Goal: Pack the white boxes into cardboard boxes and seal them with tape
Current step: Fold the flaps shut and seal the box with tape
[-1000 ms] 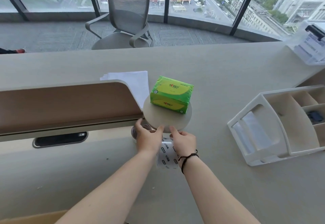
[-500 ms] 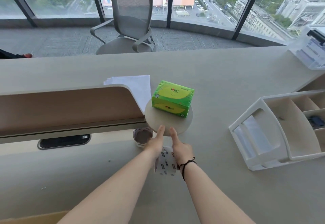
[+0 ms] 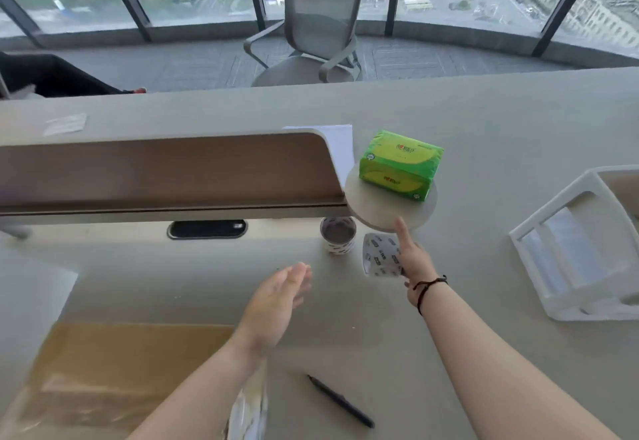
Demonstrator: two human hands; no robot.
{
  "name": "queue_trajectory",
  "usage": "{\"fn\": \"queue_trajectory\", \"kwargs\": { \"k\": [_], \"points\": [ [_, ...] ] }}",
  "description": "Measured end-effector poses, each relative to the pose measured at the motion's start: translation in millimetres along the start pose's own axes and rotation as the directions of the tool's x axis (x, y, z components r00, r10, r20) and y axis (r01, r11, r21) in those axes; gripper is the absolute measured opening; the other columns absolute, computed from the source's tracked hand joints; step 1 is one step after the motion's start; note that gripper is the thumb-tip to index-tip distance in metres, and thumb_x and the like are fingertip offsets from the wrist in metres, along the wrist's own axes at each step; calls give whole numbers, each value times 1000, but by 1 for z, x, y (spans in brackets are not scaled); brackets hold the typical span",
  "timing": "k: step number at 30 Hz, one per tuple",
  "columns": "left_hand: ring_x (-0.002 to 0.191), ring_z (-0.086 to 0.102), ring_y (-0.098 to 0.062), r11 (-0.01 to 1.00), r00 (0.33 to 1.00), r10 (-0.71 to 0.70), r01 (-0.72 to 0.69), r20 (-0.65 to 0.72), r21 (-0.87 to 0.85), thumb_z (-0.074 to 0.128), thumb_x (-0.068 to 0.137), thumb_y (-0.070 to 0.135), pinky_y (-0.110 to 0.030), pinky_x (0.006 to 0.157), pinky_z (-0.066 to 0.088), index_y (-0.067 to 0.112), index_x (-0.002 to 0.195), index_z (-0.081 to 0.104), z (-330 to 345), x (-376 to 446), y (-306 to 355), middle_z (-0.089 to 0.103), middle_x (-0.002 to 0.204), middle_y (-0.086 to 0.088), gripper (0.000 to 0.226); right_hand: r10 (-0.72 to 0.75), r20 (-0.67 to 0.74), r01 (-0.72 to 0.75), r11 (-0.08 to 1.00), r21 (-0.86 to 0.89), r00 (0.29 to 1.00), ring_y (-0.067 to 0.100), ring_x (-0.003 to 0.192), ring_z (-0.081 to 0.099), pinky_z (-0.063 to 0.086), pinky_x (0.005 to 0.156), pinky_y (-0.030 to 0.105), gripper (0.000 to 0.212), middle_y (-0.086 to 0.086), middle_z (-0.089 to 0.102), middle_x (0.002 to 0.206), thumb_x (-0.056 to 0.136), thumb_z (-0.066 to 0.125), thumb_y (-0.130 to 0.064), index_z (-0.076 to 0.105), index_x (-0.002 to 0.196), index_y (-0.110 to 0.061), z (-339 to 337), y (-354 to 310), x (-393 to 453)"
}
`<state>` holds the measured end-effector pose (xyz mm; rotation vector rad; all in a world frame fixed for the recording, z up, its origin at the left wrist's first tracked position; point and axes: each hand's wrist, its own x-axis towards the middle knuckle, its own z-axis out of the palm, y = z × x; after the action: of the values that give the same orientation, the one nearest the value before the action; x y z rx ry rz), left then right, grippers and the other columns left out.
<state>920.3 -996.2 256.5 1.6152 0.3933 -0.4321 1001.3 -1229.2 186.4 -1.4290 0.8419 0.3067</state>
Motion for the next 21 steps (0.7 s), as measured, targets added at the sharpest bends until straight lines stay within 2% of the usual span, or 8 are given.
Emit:
{"fn": "queue_trajectory", "kwargs": {
  "k": [2,5,8,10,14,17,19,21],
  "points": [
    [106,71,-24,995,987,45,-58,-152,-84,46,104,34,-32,95,55,7,113,68,-30,-16,5,74,111,-11,36,-27,-14,27,999,19,1000,19,90,56,37,78,33,66,2,61,106,83,56,-74,53,115,-16,1,5,-6],
    [102,72,-26,989,937,88,-123,-338,-83,48,107,22,-37,95,55,5,102,69,-70,-34,0,74,103,-15,28,-58,-91,61,998,23,994,21,106,57,37,88,34,83,6,61,126,84,61,-69,48,136,-7,1,17,-17],
    [97,68,-14,970,891,201,-124,-407,207,52,105,21,-32,91,50,22,98,70,-95,-48,-20,72,97,4,19,-39,-160,41,999,12,986,25,134,44,34,108,39,93,6,47,146,84,63,-67,32,151,-11,6,37,-39],
    [102,64,-9,902,884,288,-120,-369,415,53,104,20,-32,95,47,28,107,68,-103,-59,-37,70,109,10,17,-32,-162,28,999,-30,986,26,141,38,30,113,40,89,6,41,152,87,62,-63,30,153,-14,12,55,-59],
    [149,28,-8,718,898,393,-163,-201,677,48,105,21,-23,115,22,25,137,58,-111,-74,-72,40,155,12,34,-30,-14,27,986,-164,999,24,129,51,38,111,41,77,6,52,142,86,66,-58,41,145,-15,42,98,-115],
    [154,5,-3,665,924,367,-177,-111,726,44,107,27,-24,118,13,30,148,46,-116,-85,-87,22,164,15,41,-49,118,79,962,-263,992,21,110,63,49,101,39,61,7,64,123,86,70,-50,54,133,-15,67,127,-152],
    [154,-2,-3,616,931,361,-190,-60,765,42,107,33,-26,121,9,31,152,39,-122,-92,-94,14,167,14,46,-97,192,150,946,-289,977,16,91,66,52,83,28,38,3,68,104,90,70,-37,60,121,-18,80,137,-181],
    [152,-9,-1,544,938,345,-193,-8,817,36,106,43,-30,125,4,33,156,31,-128,-100,-100,5,166,16,51,-182,236,248,925,-289,955,10,85,67,50,73,18,22,-3,70,95,92,70,-28,64,111,-21,89,146,-208]
  ]
}}
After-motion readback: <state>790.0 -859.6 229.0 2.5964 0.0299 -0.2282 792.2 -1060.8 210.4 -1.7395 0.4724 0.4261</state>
